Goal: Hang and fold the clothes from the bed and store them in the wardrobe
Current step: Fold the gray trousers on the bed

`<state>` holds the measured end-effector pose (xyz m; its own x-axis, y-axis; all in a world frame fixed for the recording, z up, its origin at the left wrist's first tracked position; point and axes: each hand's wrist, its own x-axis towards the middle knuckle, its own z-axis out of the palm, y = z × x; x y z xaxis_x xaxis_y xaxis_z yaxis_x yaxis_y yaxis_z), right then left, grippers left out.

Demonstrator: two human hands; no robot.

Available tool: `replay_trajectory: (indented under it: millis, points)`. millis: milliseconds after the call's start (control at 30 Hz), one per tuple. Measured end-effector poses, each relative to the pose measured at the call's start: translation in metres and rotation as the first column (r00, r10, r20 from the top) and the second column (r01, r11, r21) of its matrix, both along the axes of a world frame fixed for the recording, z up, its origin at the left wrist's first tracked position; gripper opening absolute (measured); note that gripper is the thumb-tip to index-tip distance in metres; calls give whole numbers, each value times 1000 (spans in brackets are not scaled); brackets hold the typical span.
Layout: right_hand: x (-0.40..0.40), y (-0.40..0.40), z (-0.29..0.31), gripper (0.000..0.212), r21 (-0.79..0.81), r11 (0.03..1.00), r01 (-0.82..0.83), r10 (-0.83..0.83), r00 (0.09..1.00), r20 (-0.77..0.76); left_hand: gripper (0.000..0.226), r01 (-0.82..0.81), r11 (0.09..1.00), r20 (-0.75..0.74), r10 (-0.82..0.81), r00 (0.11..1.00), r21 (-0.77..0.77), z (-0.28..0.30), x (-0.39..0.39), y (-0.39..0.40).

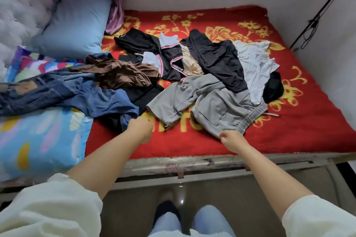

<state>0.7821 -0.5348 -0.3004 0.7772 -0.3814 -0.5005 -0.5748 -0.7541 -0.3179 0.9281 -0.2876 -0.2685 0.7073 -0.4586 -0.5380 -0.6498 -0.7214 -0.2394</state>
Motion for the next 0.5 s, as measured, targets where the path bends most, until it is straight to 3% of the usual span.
replay_trajectory:
  millis: [267, 500]
  points:
    - [22, -117, -55, 31, 92, 975, 200, -183, 969, -164, 33, 18, 997, -215, -34, 976, -76, -68, 30, -133]
    - [38, -225, -118, 31, 146, 971, 190, -144, 948, -283, 32, -121, 988, -350, 79, 933, -100, -137, 17, -243]
